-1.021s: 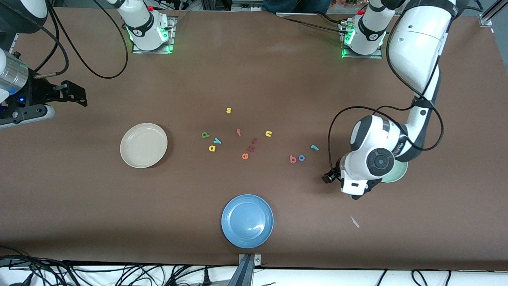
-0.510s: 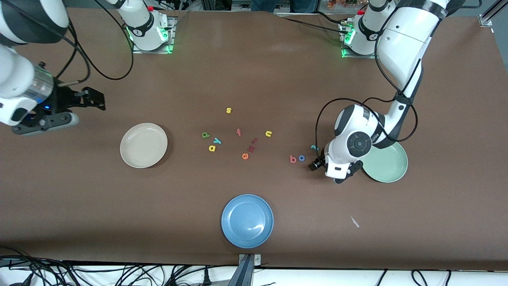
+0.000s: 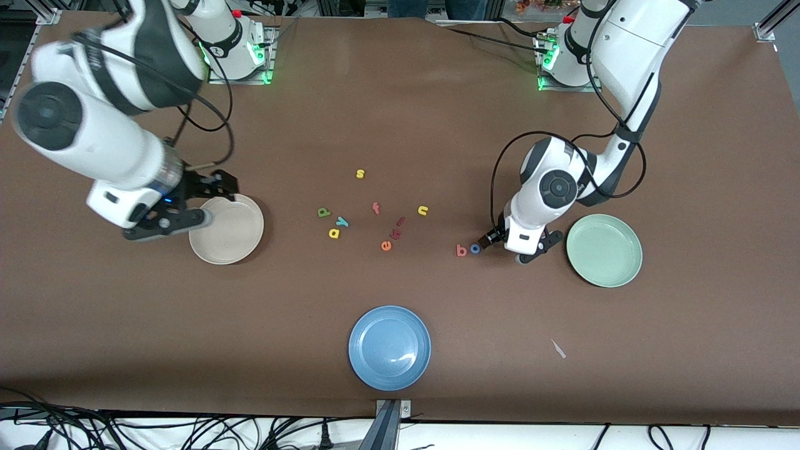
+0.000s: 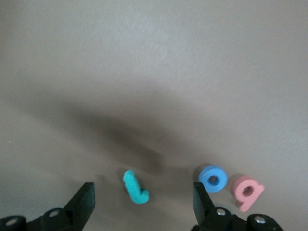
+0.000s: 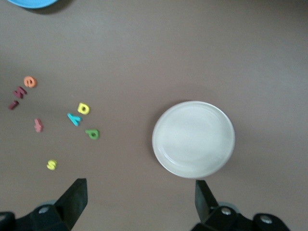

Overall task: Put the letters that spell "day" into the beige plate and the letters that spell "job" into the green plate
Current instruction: 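Grasp the cyan l with the left gripper while the right gripper lowers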

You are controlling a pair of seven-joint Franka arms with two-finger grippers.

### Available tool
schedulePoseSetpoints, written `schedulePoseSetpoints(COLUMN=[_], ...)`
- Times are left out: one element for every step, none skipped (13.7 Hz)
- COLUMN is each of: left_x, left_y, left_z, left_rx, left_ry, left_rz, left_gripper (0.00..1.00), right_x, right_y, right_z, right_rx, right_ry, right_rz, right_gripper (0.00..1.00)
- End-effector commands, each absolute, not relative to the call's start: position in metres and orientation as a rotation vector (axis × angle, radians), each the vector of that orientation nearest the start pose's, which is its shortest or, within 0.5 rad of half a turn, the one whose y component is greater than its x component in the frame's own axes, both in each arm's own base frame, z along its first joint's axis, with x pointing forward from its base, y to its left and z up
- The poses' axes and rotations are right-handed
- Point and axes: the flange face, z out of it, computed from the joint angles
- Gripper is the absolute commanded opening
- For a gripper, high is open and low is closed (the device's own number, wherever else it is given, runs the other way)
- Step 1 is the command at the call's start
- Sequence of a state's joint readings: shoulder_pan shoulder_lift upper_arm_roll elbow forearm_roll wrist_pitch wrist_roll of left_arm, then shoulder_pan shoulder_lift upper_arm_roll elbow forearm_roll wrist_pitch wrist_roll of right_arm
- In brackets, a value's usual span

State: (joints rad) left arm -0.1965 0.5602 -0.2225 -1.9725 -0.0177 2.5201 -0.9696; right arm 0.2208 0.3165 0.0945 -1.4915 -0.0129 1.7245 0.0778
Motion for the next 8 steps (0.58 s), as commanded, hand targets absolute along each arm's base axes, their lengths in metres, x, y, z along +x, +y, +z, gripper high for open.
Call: schedulePoseSetpoints(left_x=[0.55,0.55,0.548,0.547,0.546,0.546,0.546,0.547], left_y=[-0.243,-0.244,-0.246,-0.249,-0.251,-0.251,-0.251,-0.25], left_z=[0.197,0.195,0.192,0.19,0.188,0.186,0.185,0.186], left_rx=[-3.115,-3.116,-3.113,-3.113,-3.113,-3.111,-3.11,-3.112], left_ry=[-0.92,-0.918,-0.916,-0.911,-0.906,-0.902,-0.887,-0.877], left_rz=[0.113,0.114,0.12,0.123,0.128,0.13,0.126,0.116], left_gripper=[0.9,0.9,0.9,0.89,0.89,0.89,0.89,0.89], right_x=[0.627,0.63,0.632,0.634,0.636,0.636,0.637,0.637], right_y=[0.224,0.235,0.245,0.251,0.259,0.267,0.273,0.281], right_z=[0.453,0.442,0.43,0.416,0.405,0.394,0.384,0.372], right_rx=[-3.109,-3.107,-3.104,-3.101,-3.096,-3.094,-3.095,-3.094], right_ry=[-0.328,-0.324,-0.323,-0.325,-0.327,-0.32,-0.299,-0.297], right_rz=[0.109,0.096,0.086,0.085,0.075,0.072,0.066,0.064], right_gripper=[0.99,0.99,0.99,0.99,0.99,0.99,0.99,0.99])
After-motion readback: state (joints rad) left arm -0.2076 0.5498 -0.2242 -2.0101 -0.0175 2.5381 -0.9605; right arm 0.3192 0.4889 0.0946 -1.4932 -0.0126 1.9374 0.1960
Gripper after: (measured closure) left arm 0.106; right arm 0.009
